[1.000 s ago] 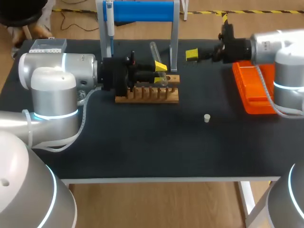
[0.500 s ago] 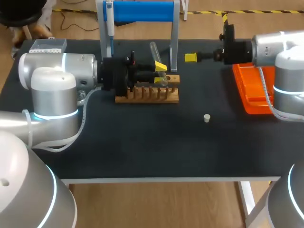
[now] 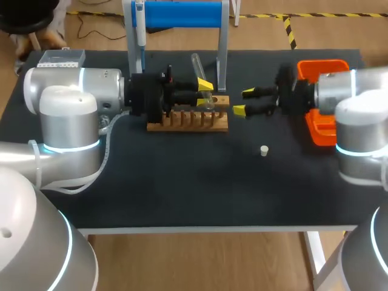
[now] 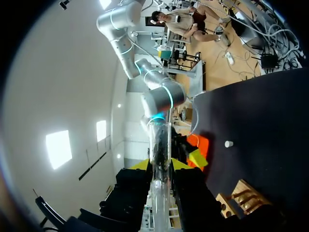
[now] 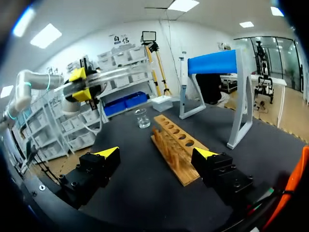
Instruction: Invert the test tube, pick up the pipette, mount the tip to pipette, aspirate from beaker and dispense into the tube, eject the tip, return the pipette, and cap with the stopper.
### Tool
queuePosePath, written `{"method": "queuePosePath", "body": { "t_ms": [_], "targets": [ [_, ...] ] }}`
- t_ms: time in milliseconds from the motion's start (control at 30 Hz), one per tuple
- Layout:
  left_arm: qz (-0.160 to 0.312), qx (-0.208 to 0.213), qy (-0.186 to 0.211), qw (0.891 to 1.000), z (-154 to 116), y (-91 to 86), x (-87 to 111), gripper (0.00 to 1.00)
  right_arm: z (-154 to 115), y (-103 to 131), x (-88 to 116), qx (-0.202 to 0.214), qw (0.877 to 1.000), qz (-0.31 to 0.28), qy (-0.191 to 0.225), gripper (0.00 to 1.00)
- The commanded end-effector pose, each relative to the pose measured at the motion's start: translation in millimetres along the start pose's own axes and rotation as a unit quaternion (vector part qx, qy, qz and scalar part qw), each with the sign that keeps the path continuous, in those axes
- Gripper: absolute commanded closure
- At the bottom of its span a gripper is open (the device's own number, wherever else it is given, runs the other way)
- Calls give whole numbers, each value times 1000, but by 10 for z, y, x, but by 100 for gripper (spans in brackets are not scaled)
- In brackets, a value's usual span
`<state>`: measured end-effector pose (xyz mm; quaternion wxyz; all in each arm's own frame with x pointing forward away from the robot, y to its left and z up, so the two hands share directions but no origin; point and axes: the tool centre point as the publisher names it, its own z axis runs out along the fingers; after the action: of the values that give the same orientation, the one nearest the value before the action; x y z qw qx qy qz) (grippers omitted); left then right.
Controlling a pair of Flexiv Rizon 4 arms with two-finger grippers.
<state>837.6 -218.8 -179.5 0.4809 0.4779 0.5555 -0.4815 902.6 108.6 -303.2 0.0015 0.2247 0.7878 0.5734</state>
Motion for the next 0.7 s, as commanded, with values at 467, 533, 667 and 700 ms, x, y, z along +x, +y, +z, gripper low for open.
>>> {"method": "queuePosePath", "body": {
  "t_ms": [467, 533, 667, 700],
  "targets": [
    [1, 0, 0, 1000, 3, -1, -2, 100, 216, -223, -45, 19, 998, -51, -32, 0],
    [1, 0, 0, 1000, 3, -1, -2, 100, 242, -240, -57, 21, 998, -55, -33, 0],
    [1, 0, 0, 1000, 3, -1, -2, 100, 303, -275, -89, 26, 997, -59, -34, 0],
    [1, 0, 0, 1000, 3, -1, -2, 100, 317, -279, -99, 28, 997, -62, -35, 0]
  ]
}}
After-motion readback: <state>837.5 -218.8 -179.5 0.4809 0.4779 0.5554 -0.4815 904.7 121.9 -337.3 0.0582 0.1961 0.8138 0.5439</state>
